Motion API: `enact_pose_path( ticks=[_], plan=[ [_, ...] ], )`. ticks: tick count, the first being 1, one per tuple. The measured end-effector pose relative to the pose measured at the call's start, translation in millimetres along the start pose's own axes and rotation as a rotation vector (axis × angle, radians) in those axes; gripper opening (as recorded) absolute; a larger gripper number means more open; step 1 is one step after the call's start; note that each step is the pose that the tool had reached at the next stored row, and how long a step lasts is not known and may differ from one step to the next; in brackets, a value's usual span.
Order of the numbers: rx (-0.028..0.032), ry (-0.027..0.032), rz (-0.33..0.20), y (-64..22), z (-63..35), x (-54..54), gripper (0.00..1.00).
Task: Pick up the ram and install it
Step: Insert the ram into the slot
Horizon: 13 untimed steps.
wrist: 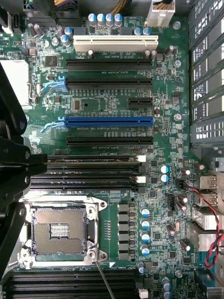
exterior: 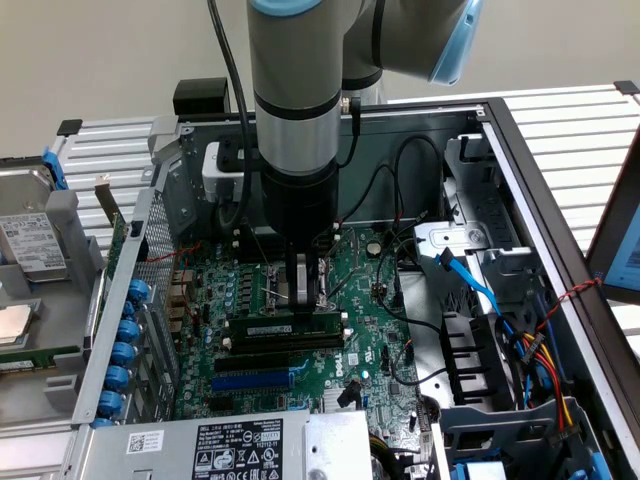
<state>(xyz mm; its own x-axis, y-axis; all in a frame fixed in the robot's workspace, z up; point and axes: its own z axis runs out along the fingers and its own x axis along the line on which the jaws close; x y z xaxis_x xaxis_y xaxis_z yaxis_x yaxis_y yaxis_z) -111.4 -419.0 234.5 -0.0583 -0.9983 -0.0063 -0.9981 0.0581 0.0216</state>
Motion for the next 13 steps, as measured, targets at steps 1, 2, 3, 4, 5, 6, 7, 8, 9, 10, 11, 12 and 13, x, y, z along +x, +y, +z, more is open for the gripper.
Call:
enact_pose_path(
  ticks=[1, 2, 3, 4, 5, 6, 7, 8, 9, 10, 11, 12, 13],
  plan=[
    [0.0000, -0.0001, 0.000, 0.0, 0.0, 0.4, 0.12],
    [0.0001, -0.0002, 0.000, -0.1, 0.0, 0.8, 0.12],
    [0.0001, -0.0002, 0.000, -0.1, 0.0, 1.1, 0.12],
    [0.0000, -0.0002, 0.000, -0.1, 0.0, 1.3, 0.12],
    [0.0000, -0.0001, 0.000, -0.1, 0.0, 1.3, 0.12],
    [0.0000, -0.0001, 0.000, -0.1, 0.0, 1.4, 0.12],
    [0.0000, -0.0001, 0.000, -0.1, 0.0, 1.4, 0.12],
    [-0.0001, -0.0004, 0.000, -0.1, 0.0, 1.5, 0.12],
    [-0.0001, -0.0005, 0.000, -0.1, 0.0, 1.6, 0.12],
    [-0.0001, -0.0006, 0.000, -0.2, 0.0, 1.7, 0.12],
    [-0.0001, -0.0008, 0.000, -0.2, 0.0, 1.7, 0.12],
    [-0.0001, -0.0010, 0.000, -0.3, 0.0, 1.8, 0.12],
    [-0.0001, -0.0011, 0.000, -0.4, 0.0, 1.9, 0.12]
  ],
)
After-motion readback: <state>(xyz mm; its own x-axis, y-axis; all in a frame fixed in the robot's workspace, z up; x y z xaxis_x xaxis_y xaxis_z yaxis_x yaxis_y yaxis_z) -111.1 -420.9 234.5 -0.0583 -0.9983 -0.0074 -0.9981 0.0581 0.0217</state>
